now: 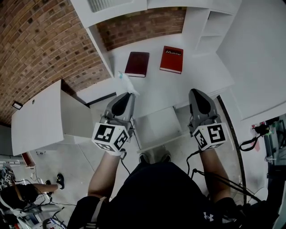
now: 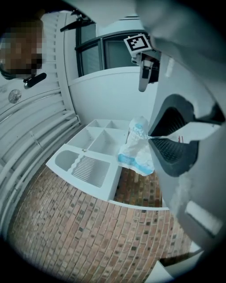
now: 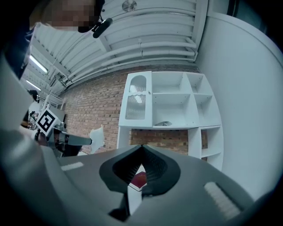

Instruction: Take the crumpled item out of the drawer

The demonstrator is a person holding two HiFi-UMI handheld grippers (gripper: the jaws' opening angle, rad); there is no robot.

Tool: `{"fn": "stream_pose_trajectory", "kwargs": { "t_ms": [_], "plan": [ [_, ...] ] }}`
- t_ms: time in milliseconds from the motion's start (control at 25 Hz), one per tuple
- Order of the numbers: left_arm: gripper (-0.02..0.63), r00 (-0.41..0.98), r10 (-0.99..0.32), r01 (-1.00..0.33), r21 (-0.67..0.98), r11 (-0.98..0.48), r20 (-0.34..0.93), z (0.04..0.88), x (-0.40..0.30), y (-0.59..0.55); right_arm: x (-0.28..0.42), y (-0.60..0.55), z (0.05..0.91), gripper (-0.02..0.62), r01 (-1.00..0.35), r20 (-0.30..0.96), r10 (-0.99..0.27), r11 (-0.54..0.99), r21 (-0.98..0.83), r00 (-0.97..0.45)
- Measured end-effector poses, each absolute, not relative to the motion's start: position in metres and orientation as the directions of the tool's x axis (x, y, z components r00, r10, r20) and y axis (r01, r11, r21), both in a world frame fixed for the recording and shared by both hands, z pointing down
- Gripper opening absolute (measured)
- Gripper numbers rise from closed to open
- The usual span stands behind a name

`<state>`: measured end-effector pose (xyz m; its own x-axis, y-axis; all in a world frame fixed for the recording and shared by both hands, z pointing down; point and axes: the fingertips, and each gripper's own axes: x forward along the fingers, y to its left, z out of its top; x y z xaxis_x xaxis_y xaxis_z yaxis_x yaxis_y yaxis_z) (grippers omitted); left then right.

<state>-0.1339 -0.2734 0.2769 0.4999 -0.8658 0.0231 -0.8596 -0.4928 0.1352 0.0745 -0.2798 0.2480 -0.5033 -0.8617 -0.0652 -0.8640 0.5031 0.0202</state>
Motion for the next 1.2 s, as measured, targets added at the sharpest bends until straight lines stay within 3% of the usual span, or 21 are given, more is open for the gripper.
{"fn": "stream_pose_trajectory", "kwargs": {
  "t_ms": [1200],
  "plan": [
    [0.018, 0.518, -0.855, -0.845, 0.170, -0.508, 0.022, 0.280, -0.129, -0.245, 0.062, -0.246, 0.254, 0.002, -0.852, -0.052, -0.853, 0.522, -0.038, -0.520]
  ]
}}
